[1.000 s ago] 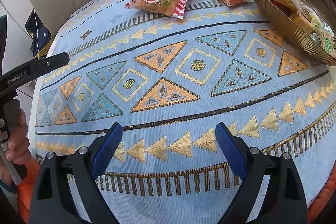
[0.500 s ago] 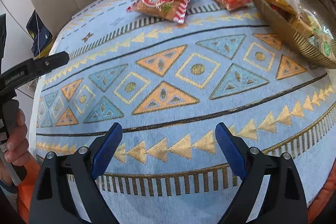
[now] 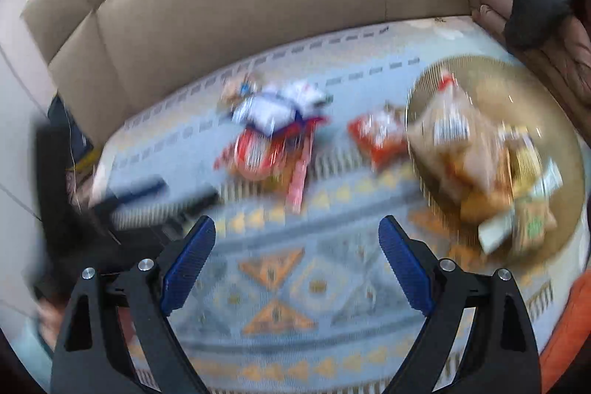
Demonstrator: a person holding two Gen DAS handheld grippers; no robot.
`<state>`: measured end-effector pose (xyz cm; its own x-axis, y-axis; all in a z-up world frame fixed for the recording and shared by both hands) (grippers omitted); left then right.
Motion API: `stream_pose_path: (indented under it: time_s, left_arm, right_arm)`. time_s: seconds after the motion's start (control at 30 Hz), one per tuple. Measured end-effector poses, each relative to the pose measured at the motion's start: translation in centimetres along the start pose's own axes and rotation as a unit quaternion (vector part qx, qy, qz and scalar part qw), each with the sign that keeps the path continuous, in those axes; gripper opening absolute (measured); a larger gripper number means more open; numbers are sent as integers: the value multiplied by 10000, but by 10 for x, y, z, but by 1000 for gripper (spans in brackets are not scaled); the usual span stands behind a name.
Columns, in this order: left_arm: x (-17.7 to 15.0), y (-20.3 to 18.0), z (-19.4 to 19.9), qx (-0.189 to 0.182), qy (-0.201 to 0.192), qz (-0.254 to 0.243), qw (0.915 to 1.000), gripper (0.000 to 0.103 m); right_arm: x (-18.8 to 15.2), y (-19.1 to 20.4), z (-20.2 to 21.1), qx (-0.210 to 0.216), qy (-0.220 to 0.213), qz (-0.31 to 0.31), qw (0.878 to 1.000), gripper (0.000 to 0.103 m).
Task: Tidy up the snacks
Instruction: 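Grasp the red-white bread bag with the left tool while the right tool reaches the blue bag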
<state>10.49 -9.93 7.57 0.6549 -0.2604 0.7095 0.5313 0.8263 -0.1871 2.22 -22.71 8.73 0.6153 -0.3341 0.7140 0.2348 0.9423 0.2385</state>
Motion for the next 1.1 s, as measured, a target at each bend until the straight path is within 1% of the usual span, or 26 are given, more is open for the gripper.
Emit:
stream_pose_path:
  time_s: [0.07, 0.1, 0.13, 0.17, 0.2, 0.27, 0.3, 0.37, 0.4, 0.47, 0.5, 0.57, 0.6, 0.63, 0.67, 0.7, 0.73, 0.83, 0.87, 0.9, 0.97, 1.03, 1.07, 1.1]
  left_arm:
    - [-1, -3, -21, -20, 47, 245, 9997, 91]
    - [-2, -1, -30, 47, -4, 415, 9991, 90]
    - [-3, 3, -36, 243, -160, 660, 9974, 89]
    - [-5, 6, -40, 353, -283, 881, 9951, 89]
    - [-9, 6, -47, 329, -323, 1158, 9922, 89]
    - [-13, 0, -58, 217, -299, 1389, 9896, 89]
    - [-15, -4, -63, 201, -292, 1418, 9893, 89]
    - [-17, -14, -78, 200, -229, 1314, 9909, 89]
    - [-18, -16, -86, 260, -177, 1249, 9917, 89]
    - [-19, -12, -95, 332, -110, 1222, 9919, 88]
    - [-19, -8, -97, 341, -54, 1137, 9929, 85]
    - [-19, -3, -92, 219, -10, 1007, 9947, 83]
    - [-19, 7, -87, 269, 46, 948, 9951, 84]
    - [-18, 14, -85, 214, 114, 998, 9947, 84]
    - [-18, 28, -82, 284, 157, 1057, 9939, 85]
    - [-18, 45, -79, 384, 176, 1186, 9920, 86]
    - [-18, 68, -75, 500, 199, 1416, 9885, 86]
    - [-16, 109, -71, 474, 316, 1937, 9794, 85]
    - [-15, 116, -69, 520, 297, 1977, 9784, 83]
    - [-15, 118, -65, 525, 252, 1972, 9786, 83]
    - [-8, 114, -61, 279, 148, 1896, 9814, 83]
    - [0, 98, -61, -14, 120, 1697, 9854, 84]
    - [4, 89, -61, -78, 89, 1580, 9874, 87]
    - [8, 83, -61, -98, 60, 1517, 9884, 91]
  right_arm:
    - [27, -6, -16, 107, 13, -110, 9999, 89]
    - [41, -8, -25, 129, 35, -103, 9999, 89]
    - [51, -8, -35, 156, 87, -39, 9998, 89]
    - [60, -7, -45, 185, 160, 48, 9997, 89]
    - [68, -5, -58, 203, 287, 188, 9992, 89]
    - [77, 0, -83, 217, 553, 444, 9972, 89]
    - [79, 2, -95, 224, 667, 550, 9960, 89]
    - [83, 11, -121, 331, 952, 747, 9921, 89]
    - [83, 14, -132, 412, 1089, 797, 9900, 89]
    - [78, 22, -152, 440, 1309, 945, 9859, 90]
    - [76, 26, -162, 424, 1386, 1067, 9837, 94]
    - [70, 36, -180, 445, 1538, 1303, 9785, 95]
    - [67, 39, -188, 454, 1603, 1384, 9763, 95]
    - [64, 43, -195, 452, 1656, 1440, 9746, 94]
    - [59, 47, -203, 453, 1698, 1447, 9737, 90]
    - [56, 48, -205, 432, 1703, 1412, 9743, 82]
    - [54, 49, -205, 398, 1645, 1366, 9761, 80]
    - [52, 47, -196, 456, 1454, 1145, 9817, 67]
    - [50, 43, -188, 526, 1404, 967, 9840, 62]
    - [50, 40, -183, 570, 1381, 853, 9851, 59]
    - [47, 31, -164, 635, 1259, 607, 9882, 55]
    - [40, 21, -145, 659, 1237, 391, 9894, 44]
    - [33, 13, -132, 661, 1253, 227, 9897, 37]
    - [25, 6, -117, 654, 1237, 88, 9901, 33]
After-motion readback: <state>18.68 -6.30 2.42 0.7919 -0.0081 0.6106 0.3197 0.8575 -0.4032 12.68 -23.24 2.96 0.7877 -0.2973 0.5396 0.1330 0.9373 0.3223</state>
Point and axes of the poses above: each gripper's, at about its wrist camera, not at the fingertips, and z roughly against the way its jaws point, y to its left, x to its top, the point moved 5 cm from there along -z, roughly the way its jaws point, and after that the axes turned 10 degrees about -y, right-handed, at the moved point
